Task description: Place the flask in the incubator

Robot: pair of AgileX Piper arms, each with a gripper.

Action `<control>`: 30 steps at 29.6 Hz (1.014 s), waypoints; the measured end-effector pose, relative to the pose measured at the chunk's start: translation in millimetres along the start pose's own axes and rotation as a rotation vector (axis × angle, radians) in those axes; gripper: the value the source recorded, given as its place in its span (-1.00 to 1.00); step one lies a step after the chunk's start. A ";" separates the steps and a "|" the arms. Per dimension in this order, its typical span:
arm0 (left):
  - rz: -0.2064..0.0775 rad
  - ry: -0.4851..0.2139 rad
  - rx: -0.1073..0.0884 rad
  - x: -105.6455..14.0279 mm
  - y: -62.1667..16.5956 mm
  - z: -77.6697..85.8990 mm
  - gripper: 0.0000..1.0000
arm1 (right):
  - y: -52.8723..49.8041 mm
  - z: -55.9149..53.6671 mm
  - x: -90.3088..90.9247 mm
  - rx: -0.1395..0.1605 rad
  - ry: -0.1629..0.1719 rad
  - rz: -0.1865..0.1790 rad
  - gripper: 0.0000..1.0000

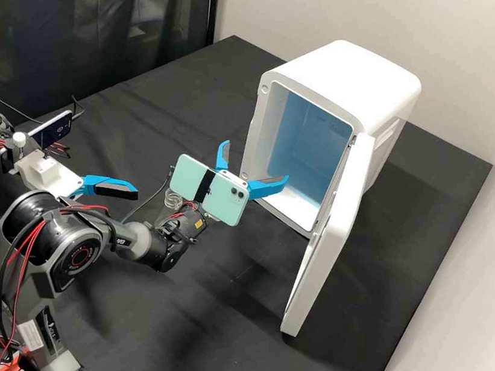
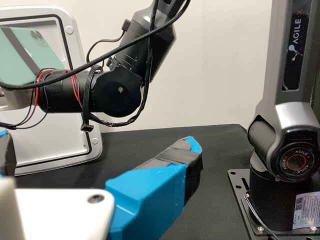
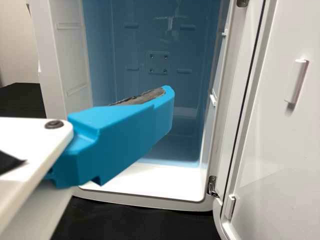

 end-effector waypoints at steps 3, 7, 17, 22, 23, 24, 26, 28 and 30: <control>0.000 0.000 0.000 0.0 0.0 0.0 1.00 | 0.0 0.0 0.0 0.000 0.000 0.000 1.00; 0.000 0.000 0.000 0.0 0.0 0.0 1.00 | 0.0 0.0 0.0 0.000 0.000 0.000 1.00; 0.000 0.000 0.000 0.0 0.0 0.0 1.00 | 5.4 6.8 -7.2 -0.002 -0.024 0.018 1.00; 0.000 0.000 0.000 0.0 0.0 0.0 1.00 | 11.3 8.8 -16.9 -0.017 -0.014 0.036 1.00; 0.000 0.000 0.000 0.0 0.0 0.0 1.00 | 13.4 10.0 -20.4 -0.016 -0.015 0.047 1.00; 0.000 0.000 0.000 0.0 0.0 0.0 1.00 | 15.1 11.0 -22.4 -0.014 -0.017 0.056 1.00; 0.000 0.000 0.000 0.0 0.0 0.0 1.00 | 18.2 11.3 -25.7 -0.014 -0.013 0.073 1.00; 0.000 0.000 0.000 0.0 0.0 0.0 1.00 | 20.3 13.1 -32.6 -0.025 -0.003 0.084 1.00; 0.000 0.000 0.000 0.0 0.0 0.0 1.00 | 21.6 14.4 -37.3 -0.024 -0.002 0.094 1.00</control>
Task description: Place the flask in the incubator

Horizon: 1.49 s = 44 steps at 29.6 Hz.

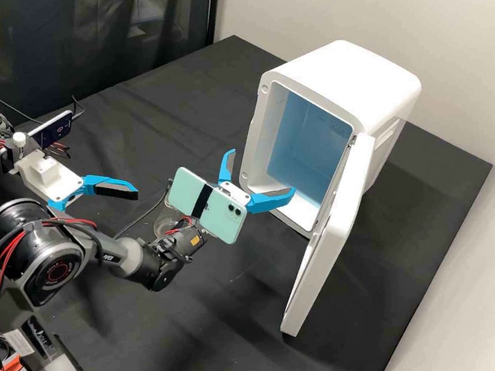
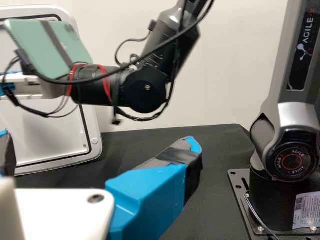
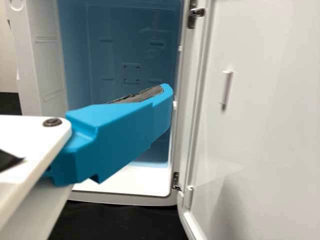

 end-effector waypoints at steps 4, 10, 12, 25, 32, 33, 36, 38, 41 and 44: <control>0.000 0.000 0.000 0.0 0.0 0.0 1.00 | 0.9 0.3 -3.5 0.017 0.004 0.007 1.00; 0.000 0.000 0.000 0.0 0.0 0.0 1.00 | -2.0 -3.6 -17.0 -0.001 0.039 -0.017 1.00; 0.000 0.000 0.000 0.0 0.0 0.0 1.00 | -2.5 -7.2 -19.9 -0.002 0.064 -0.015 1.00; 0.000 0.000 0.000 0.0 0.0 0.0 1.00 | -3.8 -30.0 -37.2 -0.015 0.188 -0.027 1.00; 0.000 0.000 0.000 0.0 0.0 0.0 1.00 | -11.3 -34.0 -47.3 -0.008 0.210 -0.061 1.00; 0.000 0.000 0.000 0.0 0.0 0.0 1.00 | -12.5 -33.5 -48.5 -0.007 0.208 -0.066 1.00; 0.000 0.000 0.000 0.0 0.0 0.0 1.00 | -16.6 -30.4 -54.8 -0.006 0.194 -0.087 1.00; 0.000 0.000 0.000 0.0 0.0 0.0 1.00 | -17.3 -29.7 -56.0 -0.005 0.191 -0.090 1.00; 0.000 0.000 0.000 0.0 0.0 0.0 1.00 | -17.4 -29.6 -56.2 -0.005 0.191 -0.090 1.00; 0.000 0.000 0.000 0.0 0.0 0.0 1.00 | -21.4 -26.3 -62.3 -0.006 0.179 -0.112 1.00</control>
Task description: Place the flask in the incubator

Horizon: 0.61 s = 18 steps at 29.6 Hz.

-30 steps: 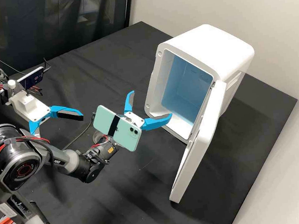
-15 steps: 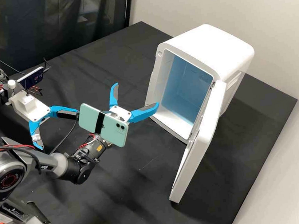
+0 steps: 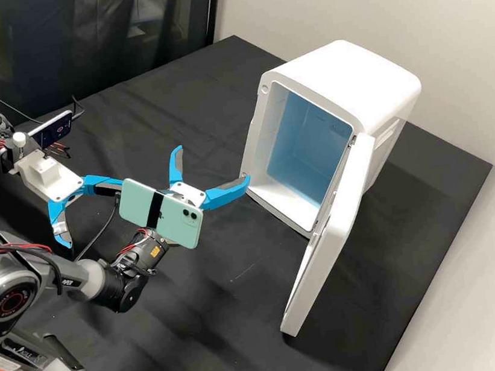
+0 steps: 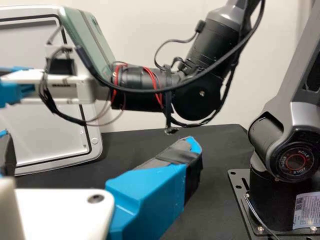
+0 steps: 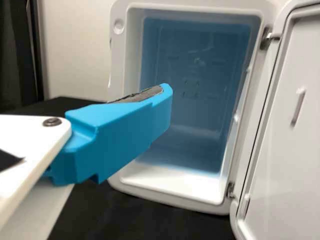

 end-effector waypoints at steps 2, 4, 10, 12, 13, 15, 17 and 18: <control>0.000 0.000 0.000 0.0 0.0 0.0 1.00 | -3.3 1.6 -3.7 0.001 -0.009 -0.017 1.00; 0.000 0.000 0.000 0.0 0.0 0.0 1.00 | -5.3 2.5 -6.1 0.002 -0.014 -0.027 1.00; 0.000 0.000 0.000 0.0 0.0 0.0 1.00 | -9.0 10.3 -10.1 -0.002 -0.047 -0.052 1.00; 0.000 0.000 0.000 0.0 0.0 0.0 1.00 | -9.3 11.8 -11.4 -0.002 -0.056 -0.054 1.00; 0.000 0.000 0.000 0.0 0.0 0.0 1.00 | -9.8 12.6 -12.7 -0.002 -0.060 -0.057 1.00; 0.000 0.000 0.000 0.0 0.0 0.0 1.00 | -10.0 13.7 -14.0 -0.007 -0.062 -0.063 1.00; 0.000 0.000 0.000 0.0 0.0 0.0 1.00 | -10.7 14.7 -15.7 -0.008 -0.067 -0.067 1.00; 0.000 0.000 0.000 0.0 0.0 0.0 1.00 | -11.3 15.1 -16.7 -0.010 -0.067 -0.074 1.00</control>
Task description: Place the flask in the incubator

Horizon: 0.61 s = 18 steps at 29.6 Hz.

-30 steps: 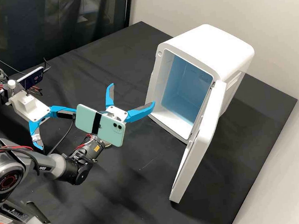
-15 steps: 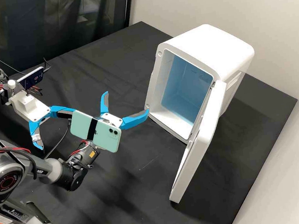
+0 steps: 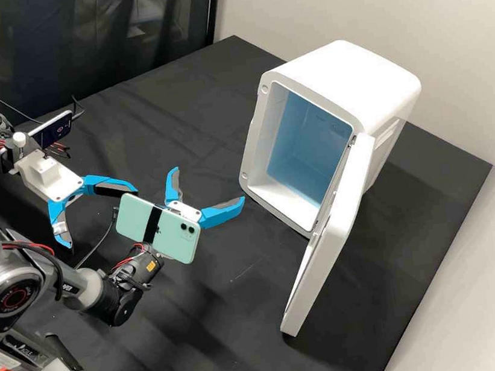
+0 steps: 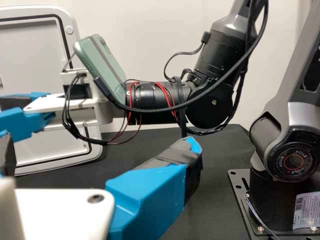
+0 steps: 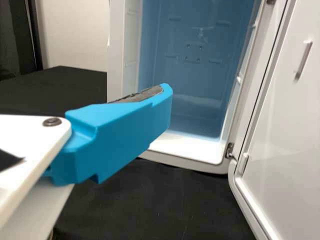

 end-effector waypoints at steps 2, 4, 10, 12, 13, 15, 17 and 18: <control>0.000 0.000 0.000 0.0 0.0 0.0 1.00 | -0.6 0.8 -1.1 -0.004 -0.001 -0.006 1.00; 0.000 0.000 0.000 0.0 0.0 0.0 1.00 | 0.0 1.5 -1.3 -0.006 -0.002 -0.006 1.00; 0.000 0.000 0.000 0.0 0.0 0.0 1.00 | 0.6 3.5 -3.2 -0.012 -0.010 -0.007 1.00; 0.000 0.000 0.000 0.0 0.0 0.0 1.00 | 0.6 2.0 -5.0 -0.016 -0.001 -0.008 1.00; 0.000 0.000 0.000 0.0 0.0 0.0 1.00 | 0.3 1.8 -5.3 -0.017 0.000 -0.010 1.00; 0.000 0.000 0.000 0.0 0.0 0.0 1.00 | -0.5 1.7 -5.9 -0.018 0.002 -0.016 1.00; 0.000 0.000 0.000 0.0 0.0 0.0 1.00 | -0.7 1.6 -5.9 -0.019 0.003 -0.017 1.00; 0.000 0.000 0.000 0.0 0.0 0.0 1.00 | -0.7 1.6 -5.9 -0.019 0.003 -0.017 1.00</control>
